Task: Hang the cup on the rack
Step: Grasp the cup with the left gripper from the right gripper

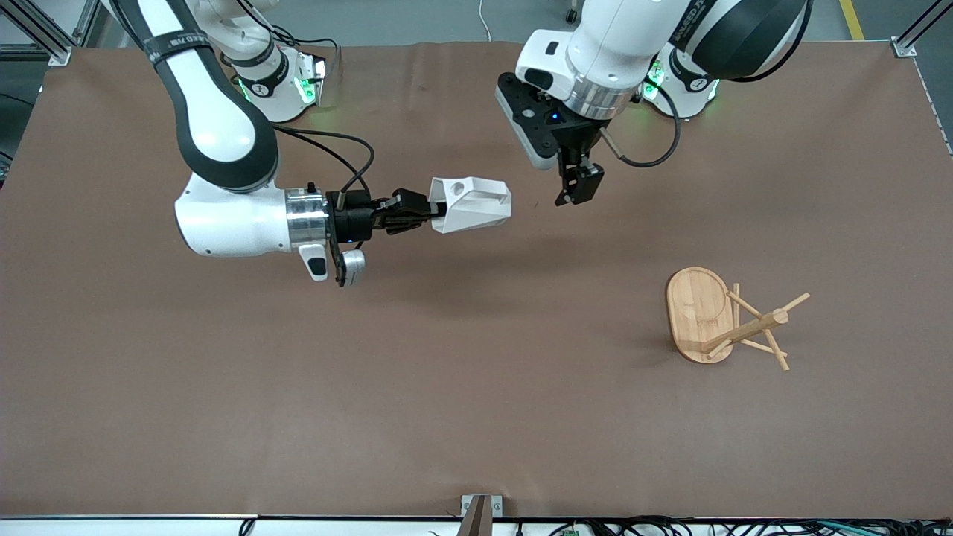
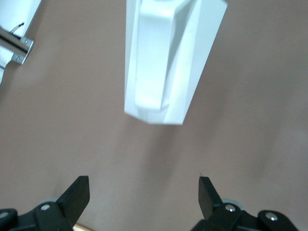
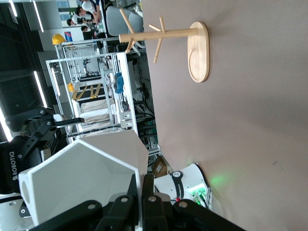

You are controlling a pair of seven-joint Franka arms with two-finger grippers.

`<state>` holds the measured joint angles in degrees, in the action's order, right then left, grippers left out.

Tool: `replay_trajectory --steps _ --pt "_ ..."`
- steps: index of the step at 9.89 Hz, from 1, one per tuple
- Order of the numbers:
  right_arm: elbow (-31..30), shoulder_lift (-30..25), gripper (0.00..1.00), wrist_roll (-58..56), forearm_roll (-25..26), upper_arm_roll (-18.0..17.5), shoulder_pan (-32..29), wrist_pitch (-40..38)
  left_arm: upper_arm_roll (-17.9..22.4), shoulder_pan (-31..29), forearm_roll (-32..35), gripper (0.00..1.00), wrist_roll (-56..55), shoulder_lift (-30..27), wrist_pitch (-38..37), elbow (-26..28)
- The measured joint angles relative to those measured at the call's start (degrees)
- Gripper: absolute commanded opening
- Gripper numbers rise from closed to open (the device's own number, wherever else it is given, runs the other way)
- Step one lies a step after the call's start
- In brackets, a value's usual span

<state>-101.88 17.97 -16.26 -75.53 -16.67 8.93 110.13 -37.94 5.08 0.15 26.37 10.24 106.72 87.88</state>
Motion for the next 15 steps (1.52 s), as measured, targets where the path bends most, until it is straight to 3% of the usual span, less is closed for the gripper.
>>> replay_trajectory --steps 4,13,15 --pt "0.0 0.7 0.00 -1.2 -3.8 0.0 1.6 -0.5 -0.2 2.2 0.0 1.00 0.8 3.4 0.1 -1.2" --pt "0.0 0.7 0.01 -1.4 -4.1 0.0 1.8 -0.5 -0.2 3.0 0.1 0.99 2.9 5.5 4.7 -1.5" --pt "0.0 0.7 0.02 -1.4 -4.1 0.0 1.8 -0.5 -0.2 3.0 0.1 0.94 3.5 6.2 5.6 -1.5"
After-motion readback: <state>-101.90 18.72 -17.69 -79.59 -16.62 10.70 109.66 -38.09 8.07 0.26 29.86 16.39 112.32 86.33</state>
